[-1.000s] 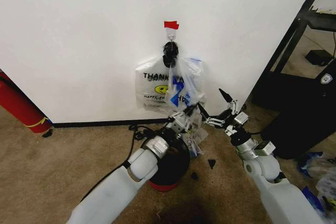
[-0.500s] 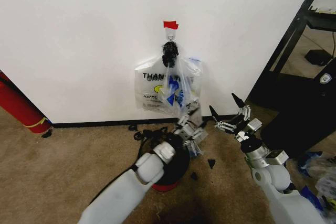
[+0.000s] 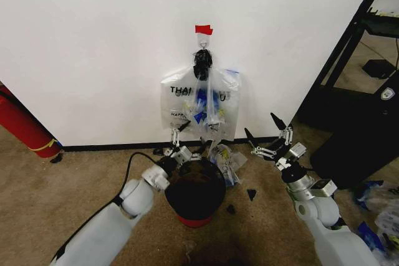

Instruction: Pick up the garbage bag from the wall and place it over the trash bin.

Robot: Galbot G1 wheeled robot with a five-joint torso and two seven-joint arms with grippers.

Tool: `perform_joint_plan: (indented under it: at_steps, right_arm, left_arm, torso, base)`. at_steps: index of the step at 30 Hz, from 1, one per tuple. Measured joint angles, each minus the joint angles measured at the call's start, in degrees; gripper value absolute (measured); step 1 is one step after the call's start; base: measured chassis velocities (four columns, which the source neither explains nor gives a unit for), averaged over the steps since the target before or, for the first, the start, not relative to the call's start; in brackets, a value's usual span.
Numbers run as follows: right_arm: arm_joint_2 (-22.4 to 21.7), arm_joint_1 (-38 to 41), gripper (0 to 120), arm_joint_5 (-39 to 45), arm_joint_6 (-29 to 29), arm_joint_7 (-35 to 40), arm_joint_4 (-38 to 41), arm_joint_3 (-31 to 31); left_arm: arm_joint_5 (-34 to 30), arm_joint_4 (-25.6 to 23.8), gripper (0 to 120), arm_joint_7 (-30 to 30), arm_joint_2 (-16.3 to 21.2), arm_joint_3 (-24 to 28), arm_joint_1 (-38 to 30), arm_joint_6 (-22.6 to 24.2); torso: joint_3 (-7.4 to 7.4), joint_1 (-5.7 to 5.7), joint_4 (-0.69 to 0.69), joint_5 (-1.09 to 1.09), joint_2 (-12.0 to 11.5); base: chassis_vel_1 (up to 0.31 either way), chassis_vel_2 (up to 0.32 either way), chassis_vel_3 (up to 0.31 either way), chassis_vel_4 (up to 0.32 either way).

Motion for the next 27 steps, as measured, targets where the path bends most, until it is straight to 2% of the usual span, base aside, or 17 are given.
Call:
perform_joint_plan:
  at_steps: [14,20,21,25,27]
  right_arm:
    - [-0.51,-4.62,100,0.42,0.89,-0.5,2.45,2.29]
    - [-0.3,-5.03,100,0.52,1.34,-0.8,2.4,2.5]
    - [-0.3,-5.03,100,0.52,1.34,-0.8,2.4,2.5]
    - [-0.15,-4.85,100,0.55,1.41,-0.87,2.16,2.51]
    - [-0.03,-4.76,100,0.55,1.42,-0.89,2.05,2.41]
  left_arm:
    - [6.41,6.35,95,-0.87,-2.02,6.09,-10.13,3.12]
    - [11.67,7.31,74,0.15,-1.07,6.3,-12.01,2.61]
    - [11.67,7.31,74,0.15,-1.07,6.3,-12.01,2.61]
    - [14.27,7.91,55,1.19,0.09,5.62,-12.7,2.13]
    - [14.98,8.18,53,1.6,0.11,5.31,-12.9,2.11]
  torso:
    - [0.0,0.0,0.0,0.01,0.0]
    - [0.0,0.0,0.01,0.01,0.0]
    - [0.0,0.0,0.01,0.01,0.0]
    - [0.0,0.0,0.02,0.01,0.0]
    - [0.0,0.0,0.01,0.0,0.0]
  base:
    - [0.0,0.0,0.0,0.0]
    - [0.0,0.0,0.0,0.0]
    - [0.0,0.0,0.0,0.0]
    - [0.0,0.0,0.0,0.0]
    - [0.0,0.0,0.0,0.0]
